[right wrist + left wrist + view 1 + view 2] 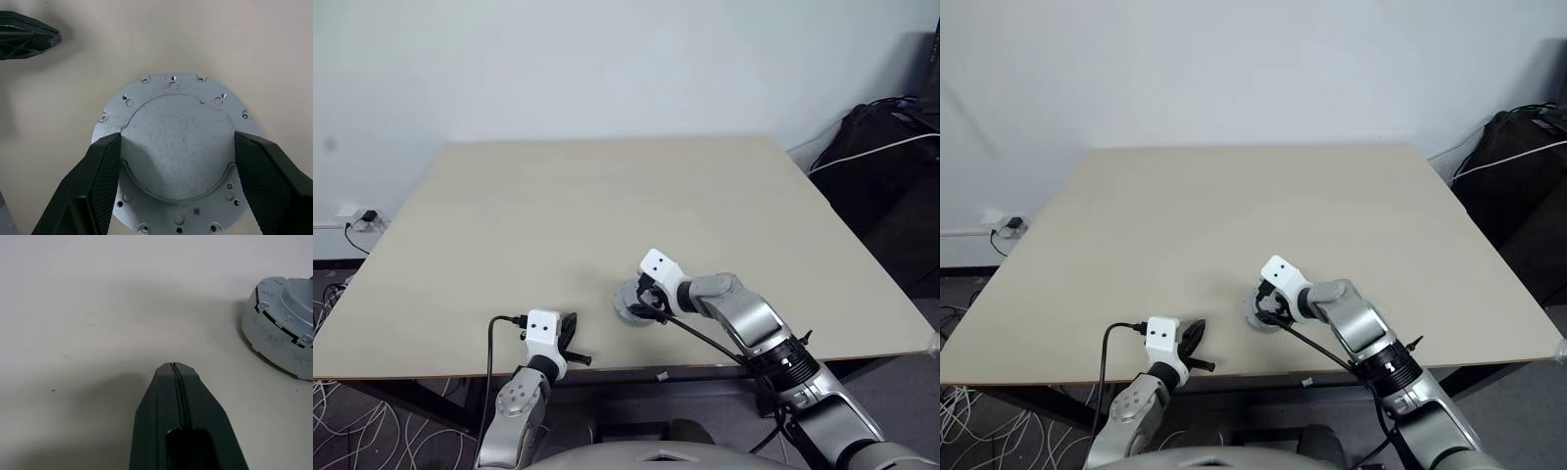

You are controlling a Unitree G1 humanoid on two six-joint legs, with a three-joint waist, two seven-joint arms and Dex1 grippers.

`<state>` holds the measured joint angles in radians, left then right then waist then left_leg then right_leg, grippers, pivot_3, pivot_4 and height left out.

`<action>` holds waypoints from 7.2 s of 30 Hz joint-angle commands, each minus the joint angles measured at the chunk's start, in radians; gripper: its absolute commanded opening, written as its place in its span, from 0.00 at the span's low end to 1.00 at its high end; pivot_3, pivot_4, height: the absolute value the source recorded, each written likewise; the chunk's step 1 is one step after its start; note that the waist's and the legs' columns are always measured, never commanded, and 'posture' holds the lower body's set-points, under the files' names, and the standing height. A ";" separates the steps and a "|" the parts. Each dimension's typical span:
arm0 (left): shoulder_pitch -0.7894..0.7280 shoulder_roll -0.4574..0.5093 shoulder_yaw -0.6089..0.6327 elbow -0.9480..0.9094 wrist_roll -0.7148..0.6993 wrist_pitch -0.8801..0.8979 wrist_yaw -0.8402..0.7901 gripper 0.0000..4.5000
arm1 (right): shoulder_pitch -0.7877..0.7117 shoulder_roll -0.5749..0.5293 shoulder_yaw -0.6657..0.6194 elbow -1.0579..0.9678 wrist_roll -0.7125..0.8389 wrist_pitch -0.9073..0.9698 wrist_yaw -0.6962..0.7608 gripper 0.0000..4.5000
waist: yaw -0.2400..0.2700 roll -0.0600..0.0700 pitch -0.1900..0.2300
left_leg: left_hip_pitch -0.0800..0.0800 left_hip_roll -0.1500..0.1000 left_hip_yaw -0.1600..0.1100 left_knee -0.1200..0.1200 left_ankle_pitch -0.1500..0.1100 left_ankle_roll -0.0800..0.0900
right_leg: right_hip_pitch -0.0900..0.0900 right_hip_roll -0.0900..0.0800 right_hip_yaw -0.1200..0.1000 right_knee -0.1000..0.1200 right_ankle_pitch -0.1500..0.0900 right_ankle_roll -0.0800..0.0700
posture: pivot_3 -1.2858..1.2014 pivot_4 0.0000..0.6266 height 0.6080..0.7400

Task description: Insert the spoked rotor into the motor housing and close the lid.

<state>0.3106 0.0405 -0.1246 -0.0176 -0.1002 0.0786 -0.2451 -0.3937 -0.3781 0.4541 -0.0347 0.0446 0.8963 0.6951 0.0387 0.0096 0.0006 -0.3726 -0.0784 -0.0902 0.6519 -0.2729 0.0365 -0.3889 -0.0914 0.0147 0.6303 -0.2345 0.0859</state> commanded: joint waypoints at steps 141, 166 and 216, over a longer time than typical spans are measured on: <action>-0.755 0.101 -0.045 0.227 -0.248 0.960 -0.260 0.00 | 0.142 0.473 -0.966 -0.135 0.473 0.647 -0.443 0.99 | -0.009 0.001 0.013 | -0.003 -0.003 -0.011 -0.004 0.006 -0.001 | -0.003 0.003 0.000 0.001 0.000 0.000 | 0.52 0.00 1.00; -0.749 0.103 -0.043 0.215 -0.251 0.966 -0.262 0.00 | 0.075 0.721 -1.092 -0.035 0.640 0.651 -0.575 0.99 | -0.018 0.004 0.012 | -0.003 -0.003 -0.011 -0.004 0.006 -0.002 | -0.004 0.003 0.001 0.005 0.000 -0.001 | 0.52 0.00 1.00; -0.732 0.078 -0.009 0.194 -0.219 0.971 -0.270 0.00 | 0.107 0.677 -0.976 0.084 0.898 0.569 -0.751 0.28 | -0.055 0.004 0.016 | 0.001 -0.001 -0.012 -0.005 0.010 -0.004 | -0.005 0.007 0.004 0.012 -0.002 -0.003 | 0.52 0.00 1.00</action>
<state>-0.4178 0.1624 -0.0900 0.1818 -0.2867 1.0419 -0.4801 -0.2835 0.1597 -0.5685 0.0690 0.8935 1.4318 -0.0589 -0.0166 0.0138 0.0167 -0.3712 -0.0798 -0.1020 0.6472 -0.2631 0.0327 -0.3940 -0.0845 0.0190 0.6424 -0.2361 0.0826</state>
